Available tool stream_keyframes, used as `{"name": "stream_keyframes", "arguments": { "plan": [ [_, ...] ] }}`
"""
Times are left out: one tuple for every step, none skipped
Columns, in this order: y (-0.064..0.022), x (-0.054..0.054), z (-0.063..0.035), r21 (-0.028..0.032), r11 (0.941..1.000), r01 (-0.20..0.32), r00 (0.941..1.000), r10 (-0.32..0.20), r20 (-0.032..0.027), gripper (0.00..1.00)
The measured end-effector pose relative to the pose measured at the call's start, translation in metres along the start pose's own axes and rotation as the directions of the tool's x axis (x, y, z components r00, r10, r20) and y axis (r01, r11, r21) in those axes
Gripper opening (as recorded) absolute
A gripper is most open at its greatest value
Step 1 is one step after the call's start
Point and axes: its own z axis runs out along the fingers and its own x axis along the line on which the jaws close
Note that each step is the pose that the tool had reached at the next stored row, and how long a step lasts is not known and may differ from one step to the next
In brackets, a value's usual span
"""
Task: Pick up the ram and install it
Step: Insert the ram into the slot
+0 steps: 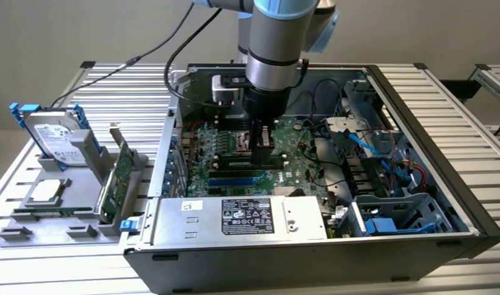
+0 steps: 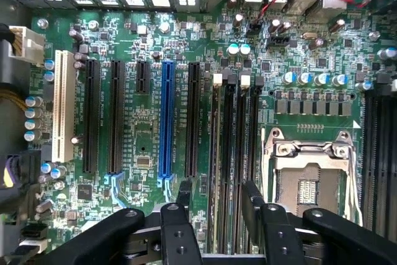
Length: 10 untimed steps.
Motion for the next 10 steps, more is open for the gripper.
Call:
{"name": "stream_keyframes", "arguments": {
  "plan": [
    [0.0005, 0.0, -0.0044, 0.0, 1.0, 0.0, 1.0, 0.0, 0.0004, 0.45],
    [0.0009, 0.0, -0.0087, 0.0, 1.0, 0.0, 1.0, 0.0, 0.0008, 0.45],
    [0.0012, 0.0, -0.0122, 0.0, 1.0, 0.0, 1.0, 0.0, 0.0011, 0.45],
    [0.0014, 0.0, -0.0143, 0.0, 1.0, 0.0, 1.0, 0.0, 0.0015, 0.45],
    [0.0014, 0.0, -0.0145, 0.0001, 1.0, 0.0, 1.0, 0.0, 0.0016, 0.43],
    [0.0014, 0.0, -0.0145, 0.0001, 1.0, 0.0, 1.0, 0.0, 0.0017, 0.43],
    [0.0014, 0.0, -0.0145, 0.0001, 1.0, 0.0, 1.0, 0.0, 0.0017, 0.37],
    [0.0014, 0.0, -0.0145, 0.0001, 1.0, 0.0, 1.0, 0.0, 0.0017, 0.37],
    [0.0015, 0.0, -0.0145, 0.0001, 1.0, 0.0, 1.0, 0.0, 0.0016, 0.31],
    [0.0014, 0.0, -0.0145, 0.0, 1.0, 0.0, 1.0, 0.0, 0.0016, 0.25]
  ]
}}
